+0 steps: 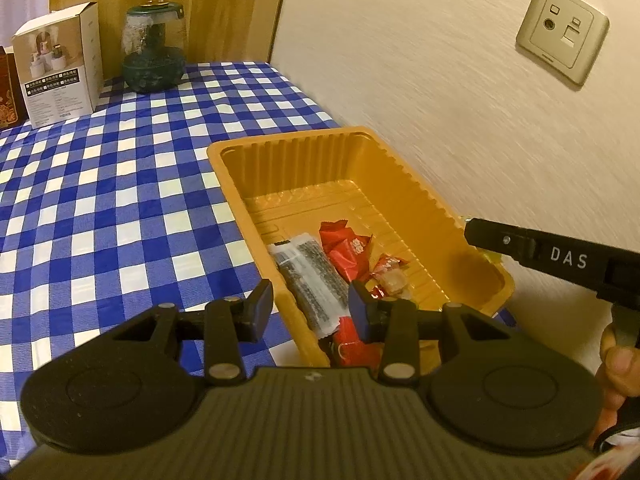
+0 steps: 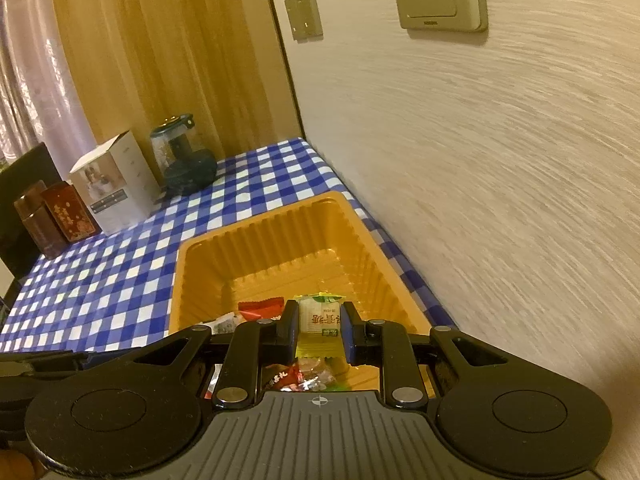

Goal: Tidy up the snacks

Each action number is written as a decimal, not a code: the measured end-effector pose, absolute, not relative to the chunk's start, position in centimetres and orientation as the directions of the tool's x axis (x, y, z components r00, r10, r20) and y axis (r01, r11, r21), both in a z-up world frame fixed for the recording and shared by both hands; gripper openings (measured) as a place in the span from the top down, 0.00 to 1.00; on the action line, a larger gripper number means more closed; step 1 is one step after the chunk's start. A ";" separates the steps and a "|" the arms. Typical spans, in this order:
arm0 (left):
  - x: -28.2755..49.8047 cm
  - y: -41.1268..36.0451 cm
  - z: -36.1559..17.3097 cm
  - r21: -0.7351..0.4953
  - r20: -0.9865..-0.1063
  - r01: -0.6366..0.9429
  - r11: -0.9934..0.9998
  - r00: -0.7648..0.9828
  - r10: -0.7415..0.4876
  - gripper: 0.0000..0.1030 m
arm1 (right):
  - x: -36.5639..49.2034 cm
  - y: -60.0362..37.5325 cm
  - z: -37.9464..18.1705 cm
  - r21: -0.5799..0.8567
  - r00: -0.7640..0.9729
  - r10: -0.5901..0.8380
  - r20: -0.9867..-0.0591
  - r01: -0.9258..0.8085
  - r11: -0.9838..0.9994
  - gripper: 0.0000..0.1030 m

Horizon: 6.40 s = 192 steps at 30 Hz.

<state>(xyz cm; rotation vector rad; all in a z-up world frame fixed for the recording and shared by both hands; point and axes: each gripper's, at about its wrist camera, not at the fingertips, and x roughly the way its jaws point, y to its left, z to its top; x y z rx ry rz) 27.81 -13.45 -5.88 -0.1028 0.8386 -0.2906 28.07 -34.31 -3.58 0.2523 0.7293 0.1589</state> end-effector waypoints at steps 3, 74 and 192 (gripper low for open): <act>27.9 -13.3 -5.9 -0.206 -0.719 0.206 0.957 0.632 -0.291 0.62 | 28.3 -34.2 -3.6 0.296 0.733 0.243 -0.635 -0.059 0.953 0.78; 8.7 -3.5 2.4 -0.123 -0.703 0.007 0.992 0.705 -0.092 0.00 | 10.3 -27.3 3.7 0.184 0.692 0.195 -0.695 -0.092 0.979 0.16; 0.3 -2.1 5.3 -0.103 -0.611 0.013 0.995 0.788 -0.074 0.00 | 4.7 -25.6 6.9 0.179 0.757 0.243 -0.606 -0.168 0.969 0.16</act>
